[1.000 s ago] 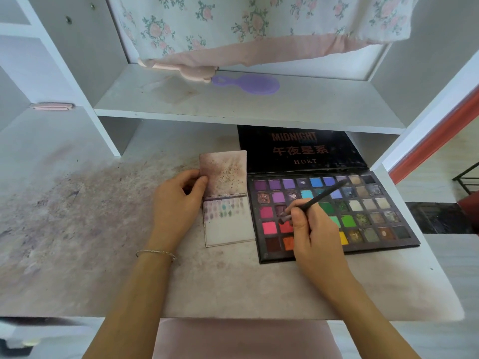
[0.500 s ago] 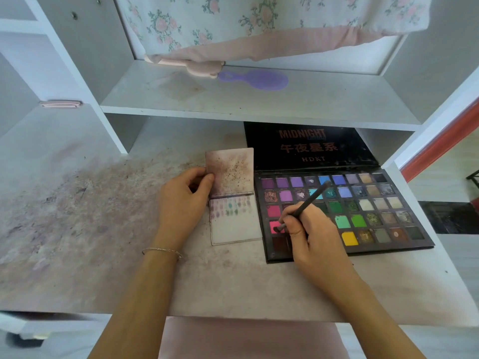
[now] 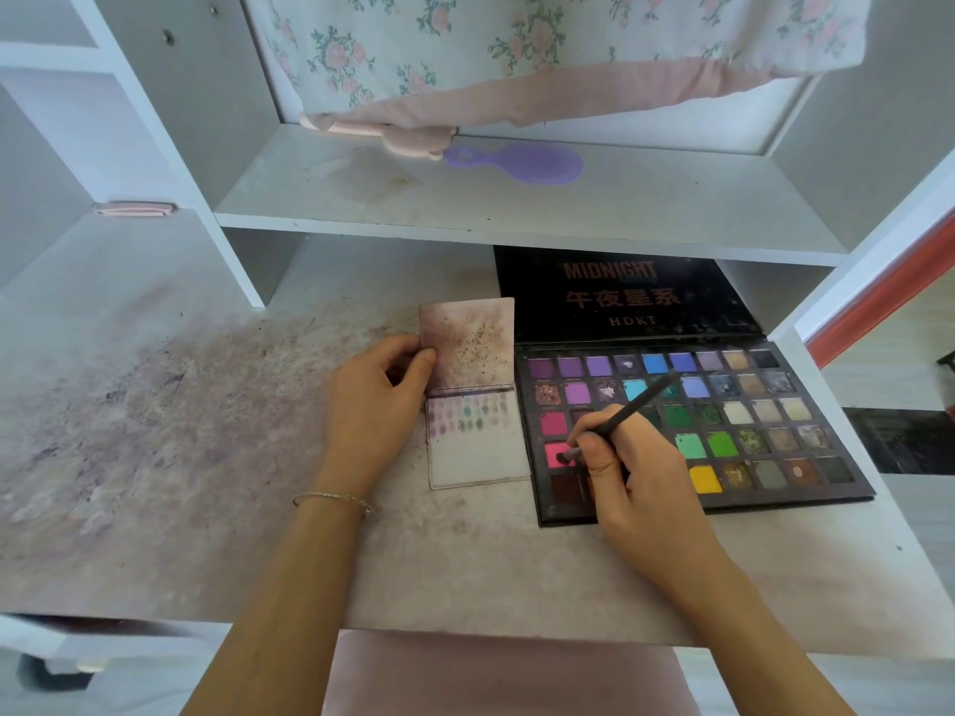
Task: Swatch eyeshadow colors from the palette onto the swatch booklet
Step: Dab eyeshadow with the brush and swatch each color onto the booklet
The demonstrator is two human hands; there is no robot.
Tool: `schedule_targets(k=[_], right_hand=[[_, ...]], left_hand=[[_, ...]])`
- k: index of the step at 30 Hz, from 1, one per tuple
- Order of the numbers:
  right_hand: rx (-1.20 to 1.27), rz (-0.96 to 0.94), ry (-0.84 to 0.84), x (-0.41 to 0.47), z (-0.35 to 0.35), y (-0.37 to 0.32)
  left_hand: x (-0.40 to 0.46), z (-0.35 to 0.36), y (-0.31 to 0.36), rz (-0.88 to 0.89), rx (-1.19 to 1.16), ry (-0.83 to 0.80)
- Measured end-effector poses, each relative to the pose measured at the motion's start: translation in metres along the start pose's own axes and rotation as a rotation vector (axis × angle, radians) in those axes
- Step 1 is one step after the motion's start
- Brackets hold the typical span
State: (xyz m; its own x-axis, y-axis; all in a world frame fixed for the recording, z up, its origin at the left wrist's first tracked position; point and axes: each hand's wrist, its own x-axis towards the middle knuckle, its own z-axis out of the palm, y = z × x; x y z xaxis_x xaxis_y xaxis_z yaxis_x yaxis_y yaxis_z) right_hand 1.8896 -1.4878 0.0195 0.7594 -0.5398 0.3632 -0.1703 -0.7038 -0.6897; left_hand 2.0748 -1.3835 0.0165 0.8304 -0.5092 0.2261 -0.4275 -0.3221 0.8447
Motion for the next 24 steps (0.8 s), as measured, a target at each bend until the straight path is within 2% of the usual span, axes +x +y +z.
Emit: schedule_targets(k=[6,12,24], right_hand=[[0.181,0.076,0.090,0.000,0.004,-0.010],[0.344,0.157,0.098,0.007,0.029,-0.034],[0.251,0.121,-0.046,0.021,0.052,-0.042]], left_hand=[[0.001,-0.001,-0.001,0.018,0.002,-0.001],[0.003,-0.001,-0.003,0.020,-0.013,0.005],[0.005,-0.001,-0.004,0.031,-0.037,-0.001]])
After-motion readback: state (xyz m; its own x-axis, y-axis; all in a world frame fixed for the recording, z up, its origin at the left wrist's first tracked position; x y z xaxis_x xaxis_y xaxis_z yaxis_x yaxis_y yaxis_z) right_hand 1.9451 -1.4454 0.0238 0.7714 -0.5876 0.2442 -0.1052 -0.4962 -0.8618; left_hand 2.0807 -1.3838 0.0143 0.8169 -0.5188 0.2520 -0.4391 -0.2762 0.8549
